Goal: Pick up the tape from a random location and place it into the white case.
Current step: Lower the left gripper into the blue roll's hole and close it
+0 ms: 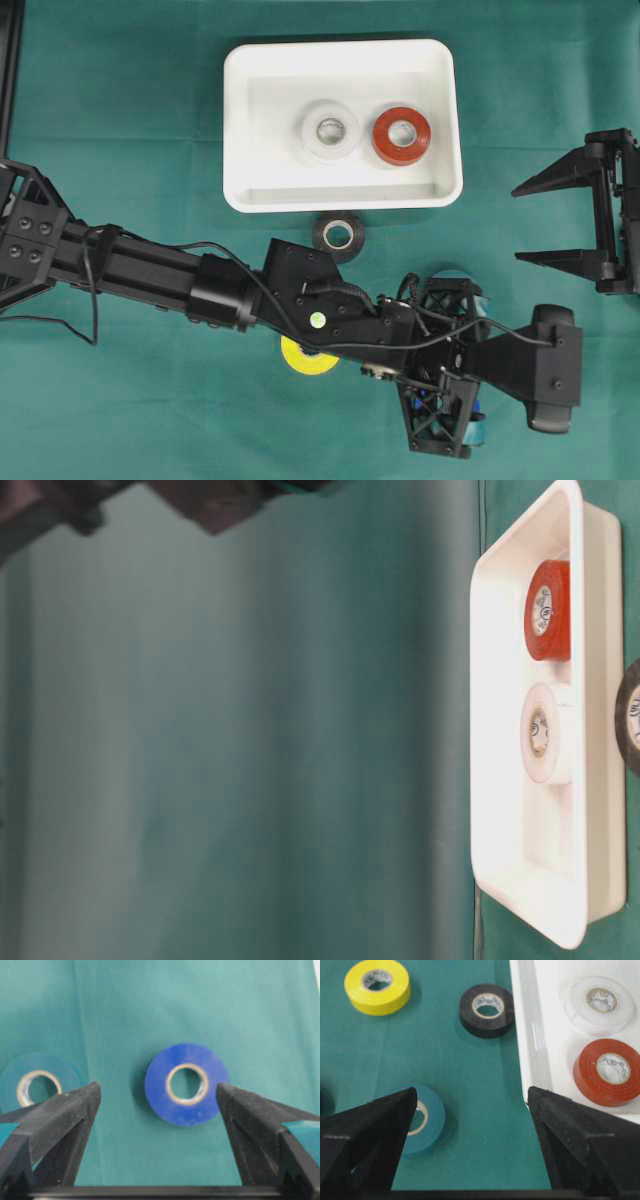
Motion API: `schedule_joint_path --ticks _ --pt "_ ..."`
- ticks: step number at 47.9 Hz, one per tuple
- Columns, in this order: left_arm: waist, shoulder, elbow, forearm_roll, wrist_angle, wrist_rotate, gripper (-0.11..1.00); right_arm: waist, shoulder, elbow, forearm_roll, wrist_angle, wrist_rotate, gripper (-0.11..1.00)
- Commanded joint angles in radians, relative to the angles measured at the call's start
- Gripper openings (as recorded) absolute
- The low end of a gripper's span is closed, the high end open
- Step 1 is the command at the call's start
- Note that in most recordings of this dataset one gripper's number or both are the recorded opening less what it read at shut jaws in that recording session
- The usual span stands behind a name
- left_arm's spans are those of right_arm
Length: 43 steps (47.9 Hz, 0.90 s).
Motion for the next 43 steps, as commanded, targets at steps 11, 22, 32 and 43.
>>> schedule_joint_path --ticks 11,22,32,43 --pt "0.009 0.046 0.017 0.003 -0.048 -0.002 0.97 0.002 0.017 -0.025 -0.005 -0.008 -0.002 0.87" --pt "0.009 0.081 0.018 0.003 -0.075 -0.002 0.97 0.002 0.026 -0.023 -0.014 -0.008 -0.002 0.87" --pt "0.009 0.123 0.017 0.002 -0.081 -0.002 0.97 0.002 0.026 -0.023 -0.017 -0.008 -0.002 0.87" --pt "0.009 0.149 0.012 0.002 -0.084 -0.002 0.97 0.002 0.028 -0.023 -0.017 -0.008 -0.002 0.87"
